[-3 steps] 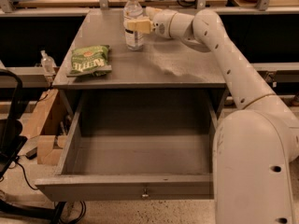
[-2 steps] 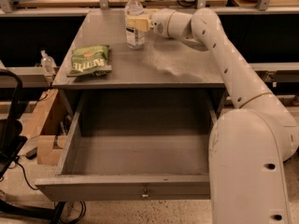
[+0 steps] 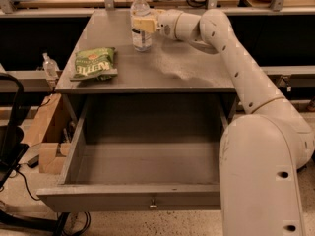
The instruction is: Place blue plastic bottle into top drawer
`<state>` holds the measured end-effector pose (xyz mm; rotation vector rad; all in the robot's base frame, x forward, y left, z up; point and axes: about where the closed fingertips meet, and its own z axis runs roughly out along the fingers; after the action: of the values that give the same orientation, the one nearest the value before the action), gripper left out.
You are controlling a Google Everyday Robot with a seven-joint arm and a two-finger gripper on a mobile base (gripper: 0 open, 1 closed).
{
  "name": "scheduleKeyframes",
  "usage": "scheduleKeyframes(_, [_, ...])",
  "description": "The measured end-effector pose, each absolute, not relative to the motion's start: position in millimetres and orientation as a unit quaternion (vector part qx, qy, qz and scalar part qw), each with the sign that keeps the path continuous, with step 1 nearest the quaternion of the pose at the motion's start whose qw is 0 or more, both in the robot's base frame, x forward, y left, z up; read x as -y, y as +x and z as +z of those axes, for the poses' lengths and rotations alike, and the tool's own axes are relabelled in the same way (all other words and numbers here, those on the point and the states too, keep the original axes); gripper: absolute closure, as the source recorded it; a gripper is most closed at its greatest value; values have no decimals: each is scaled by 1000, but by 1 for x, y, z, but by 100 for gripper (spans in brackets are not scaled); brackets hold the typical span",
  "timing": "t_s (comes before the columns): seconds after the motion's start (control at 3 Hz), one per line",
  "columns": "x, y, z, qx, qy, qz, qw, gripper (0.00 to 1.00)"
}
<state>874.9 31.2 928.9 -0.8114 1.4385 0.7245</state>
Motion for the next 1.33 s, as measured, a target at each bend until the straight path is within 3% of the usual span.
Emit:
scheduleKeyframes(0.67, [-34, 868, 949, -612, -365, 301, 634, 100])
scheduleKeyframes(1.33, [-22, 815, 996, -596, -381, 261, 657, 100])
